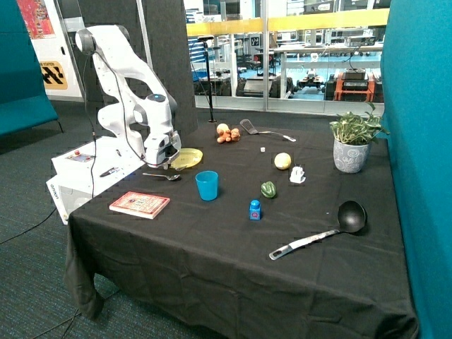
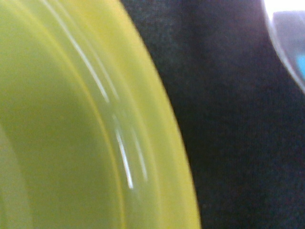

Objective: Set the table

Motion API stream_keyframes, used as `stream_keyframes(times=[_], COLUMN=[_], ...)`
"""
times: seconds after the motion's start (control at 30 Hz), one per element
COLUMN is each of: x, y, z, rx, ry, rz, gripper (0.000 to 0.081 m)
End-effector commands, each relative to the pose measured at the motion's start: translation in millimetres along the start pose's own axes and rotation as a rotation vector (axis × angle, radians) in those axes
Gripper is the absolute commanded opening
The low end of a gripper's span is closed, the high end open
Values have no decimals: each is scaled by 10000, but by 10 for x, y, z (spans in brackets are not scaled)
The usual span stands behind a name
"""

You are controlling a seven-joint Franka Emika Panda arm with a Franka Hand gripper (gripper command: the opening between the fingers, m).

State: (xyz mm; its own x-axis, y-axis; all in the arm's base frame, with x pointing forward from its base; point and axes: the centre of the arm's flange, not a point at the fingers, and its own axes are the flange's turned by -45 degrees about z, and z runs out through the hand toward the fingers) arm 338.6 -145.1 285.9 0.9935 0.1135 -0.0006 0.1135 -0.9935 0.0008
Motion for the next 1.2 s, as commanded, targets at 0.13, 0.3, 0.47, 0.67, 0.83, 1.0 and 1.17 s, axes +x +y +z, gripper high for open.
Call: stream_keyframes(times=[0.13, 0.3, 0.47, 0.67, 0.83, 1.0, 1.17], x=[-12, -4, 7, 23, 44, 67, 91], y=[61, 87, 75, 60, 43, 24, 12], z=[23, 29, 38, 51, 53, 51, 39], rx=[8, 8, 8, 8, 8, 8, 8], ry=[6, 6, 6, 6, 6, 6, 6], rz=[212, 237, 186, 137, 172, 41, -32], gripper=[0, 0, 0, 0, 70, 208, 231])
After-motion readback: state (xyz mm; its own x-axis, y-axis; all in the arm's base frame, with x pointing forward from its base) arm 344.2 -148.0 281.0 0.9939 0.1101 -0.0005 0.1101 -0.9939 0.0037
